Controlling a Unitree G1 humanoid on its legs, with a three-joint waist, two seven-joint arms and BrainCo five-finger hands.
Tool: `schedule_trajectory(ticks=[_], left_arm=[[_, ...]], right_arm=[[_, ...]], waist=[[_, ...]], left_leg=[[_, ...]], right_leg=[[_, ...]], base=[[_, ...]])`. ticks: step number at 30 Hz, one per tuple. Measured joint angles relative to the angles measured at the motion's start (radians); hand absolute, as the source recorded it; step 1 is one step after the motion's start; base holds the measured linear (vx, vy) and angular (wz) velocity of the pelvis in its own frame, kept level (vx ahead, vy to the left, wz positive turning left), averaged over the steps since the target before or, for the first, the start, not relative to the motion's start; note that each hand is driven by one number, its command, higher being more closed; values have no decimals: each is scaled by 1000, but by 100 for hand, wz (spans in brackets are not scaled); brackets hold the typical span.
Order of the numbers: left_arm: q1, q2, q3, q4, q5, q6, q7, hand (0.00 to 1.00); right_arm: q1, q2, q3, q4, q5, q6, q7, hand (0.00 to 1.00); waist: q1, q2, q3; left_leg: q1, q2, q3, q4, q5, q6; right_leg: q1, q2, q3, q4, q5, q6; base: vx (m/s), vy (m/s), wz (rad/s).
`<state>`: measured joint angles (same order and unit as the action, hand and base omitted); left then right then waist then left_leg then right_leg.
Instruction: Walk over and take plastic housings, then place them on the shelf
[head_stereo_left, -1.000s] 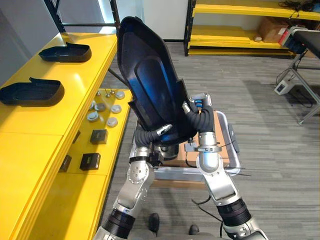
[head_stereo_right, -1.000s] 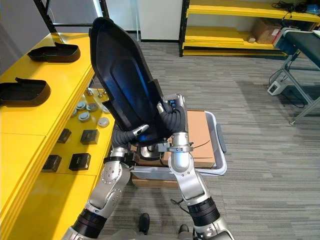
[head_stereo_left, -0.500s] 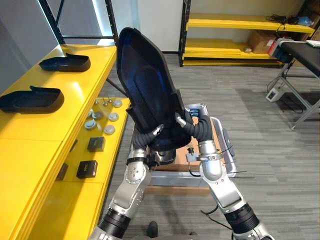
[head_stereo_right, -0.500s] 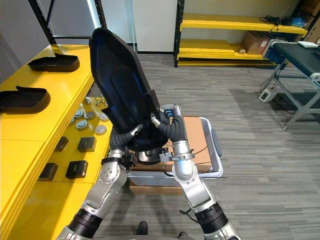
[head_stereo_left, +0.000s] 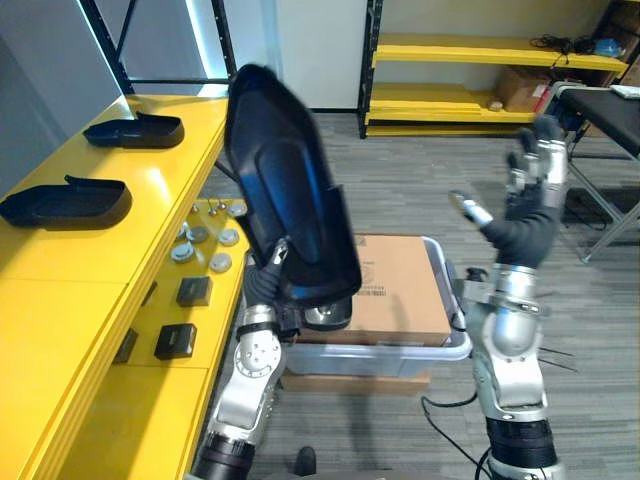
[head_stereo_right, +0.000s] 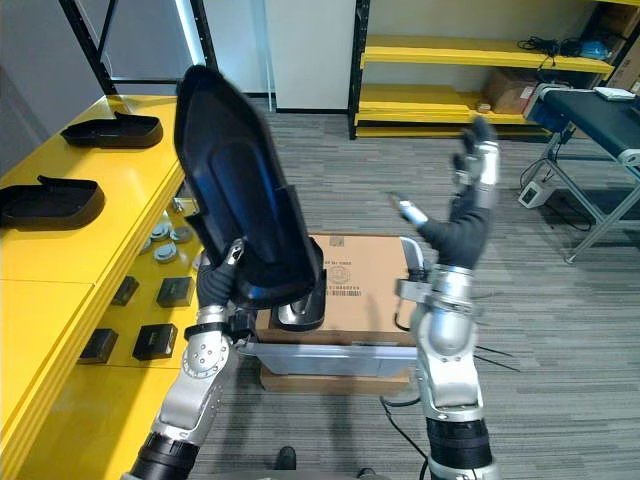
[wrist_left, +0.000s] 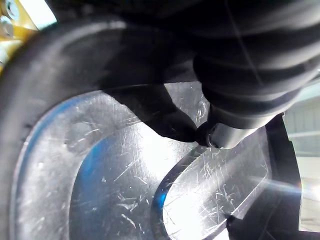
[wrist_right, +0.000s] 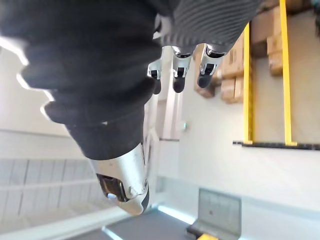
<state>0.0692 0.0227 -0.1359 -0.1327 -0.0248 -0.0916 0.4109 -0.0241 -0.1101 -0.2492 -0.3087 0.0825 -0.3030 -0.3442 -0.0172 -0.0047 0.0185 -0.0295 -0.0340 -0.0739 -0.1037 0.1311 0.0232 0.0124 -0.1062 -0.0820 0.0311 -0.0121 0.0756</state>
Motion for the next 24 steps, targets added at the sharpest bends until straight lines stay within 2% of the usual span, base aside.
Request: schedule_trajectory(ticks=[3,5,7,11,14,19,22,24], left_arm=[[37,-1,35,-58,10,-2,1,100],[71,-3,60,-87,21,-9,-1,100],[96,-4,64,-97,21,-16,-6,100],[136,-1,50,-102,19,-32,-45,100],[150,-1,29,-104,19,-35,-71,100],[189,-38,19,-162,17,-39,-105,100],[187,-58,19,-188,15,-46,-107,100],[182,-70,10,-199,-2,-46,-106,100]], right_arm=[[55,6,-96,207,17,8,-29,0],[106,10,-137,399,70,42,-24,0],[139,16,-164,549,115,54,-21,0],[202,38,-179,876,222,116,50,0],[237,73,-175,1012,224,135,100,0],[283,137,-122,1081,223,168,144,0],[274,145,-68,1082,222,176,154,0],[239,143,-47,1081,221,175,153,0]], waist=[[-3,1,0],[-4,10,-6],[-5,21,-12],[5,25,-14],[6,22,-13],[6,8,2],[30,3,37],[32,13,49]], left_leg=[[0,0,0,0,-6,-8],[-4,0,0,0,-6,-8],[-10,0,-2,0,-6,-8],[-13,6,-5,0,-9,-12],[-11,10,-7,1,-10,-14],[-8,0,-67,8,-15,-13],[-73,-41,-158,102,-34,-14],[-162,-58,-189,166,-52,-12]], right_leg=[[-1,-1,0,-1,0,0],[-3,-1,-1,-2,0,0],[-2,-1,-2,-5,0,0],[1,5,-7,-7,1,0],[3,6,-15,2,-1,6],[7,-7,-88,92,-67,12],[-1,-43,-203,190,-128,14],[0,-78,-355,230,-158,16]], base=[[0,0,0],[0,0,0],[0,0,0],[0,0,0],[0,0,5],[-10,-39,44],[-27,-30,126],[-40,-6,186]])
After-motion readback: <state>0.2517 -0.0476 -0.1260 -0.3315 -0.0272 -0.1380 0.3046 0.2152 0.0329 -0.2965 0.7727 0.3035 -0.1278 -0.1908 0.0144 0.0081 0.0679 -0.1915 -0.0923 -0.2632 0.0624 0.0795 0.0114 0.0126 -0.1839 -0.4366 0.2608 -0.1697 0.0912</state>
